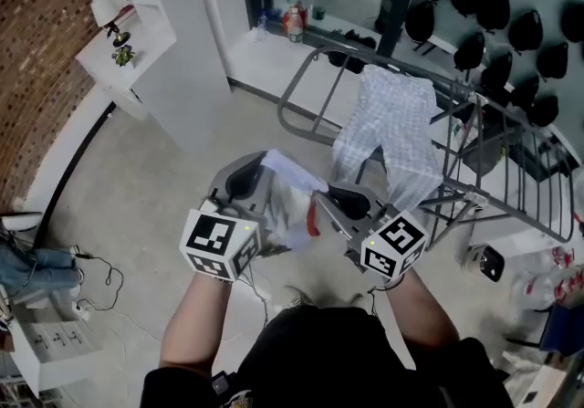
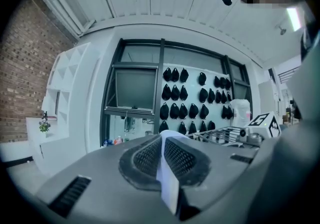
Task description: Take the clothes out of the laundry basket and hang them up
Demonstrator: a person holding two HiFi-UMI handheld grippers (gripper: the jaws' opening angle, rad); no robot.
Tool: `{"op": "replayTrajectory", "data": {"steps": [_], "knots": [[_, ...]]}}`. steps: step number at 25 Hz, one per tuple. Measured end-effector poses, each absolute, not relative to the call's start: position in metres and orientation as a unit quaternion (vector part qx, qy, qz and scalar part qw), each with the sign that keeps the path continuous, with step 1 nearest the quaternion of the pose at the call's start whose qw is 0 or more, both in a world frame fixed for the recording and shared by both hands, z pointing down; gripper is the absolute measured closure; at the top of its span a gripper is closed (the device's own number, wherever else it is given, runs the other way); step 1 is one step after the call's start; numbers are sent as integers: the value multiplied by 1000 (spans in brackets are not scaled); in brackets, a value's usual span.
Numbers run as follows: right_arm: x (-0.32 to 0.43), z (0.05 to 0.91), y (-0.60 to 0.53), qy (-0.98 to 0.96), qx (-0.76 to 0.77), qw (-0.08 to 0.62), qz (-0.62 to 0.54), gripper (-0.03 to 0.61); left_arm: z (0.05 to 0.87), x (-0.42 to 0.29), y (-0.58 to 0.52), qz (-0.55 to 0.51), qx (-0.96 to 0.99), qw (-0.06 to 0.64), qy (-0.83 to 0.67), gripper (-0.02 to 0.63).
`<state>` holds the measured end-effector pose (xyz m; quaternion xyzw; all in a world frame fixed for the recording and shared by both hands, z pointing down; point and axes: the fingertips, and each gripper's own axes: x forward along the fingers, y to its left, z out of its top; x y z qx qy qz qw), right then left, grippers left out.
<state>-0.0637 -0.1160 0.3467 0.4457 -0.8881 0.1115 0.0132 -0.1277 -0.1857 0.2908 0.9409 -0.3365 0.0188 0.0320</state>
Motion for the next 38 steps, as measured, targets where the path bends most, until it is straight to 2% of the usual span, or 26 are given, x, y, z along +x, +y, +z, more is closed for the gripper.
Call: {"op": "replayTrajectory", "data": {"steps": [9, 19, 26, 32, 36, 37, 38], "knots": [[26, 389, -38, -854, 491, 1, 171, 456, 271, -49, -137, 1, 951, 58, -302, 601], [78, 466, 52, -843, 484, 49, 230, 382, 253, 39, -81, 7, 952, 33, -304, 601], [99, 500, 87, -836, 488, 83, 236, 301, 234, 83, -38, 0, 957, 19, -289, 601], [99, 536, 108, -824, 499, 127, 237, 207, 210, 115, -5, -21, 963, 25, -268, 601], [106, 558, 113, -799, 529, 135, 252, 201, 191, 129, 17, -24, 965, 38, -258, 601], [110, 561, 114, -792, 538, 136, 255, 210, 188, 132, 21, -27, 966, 38, -255, 601], [116, 563, 113, -785, 547, 138, 256, 244, 186, 134, 24, -30, 967, 38, -252, 601]]}}
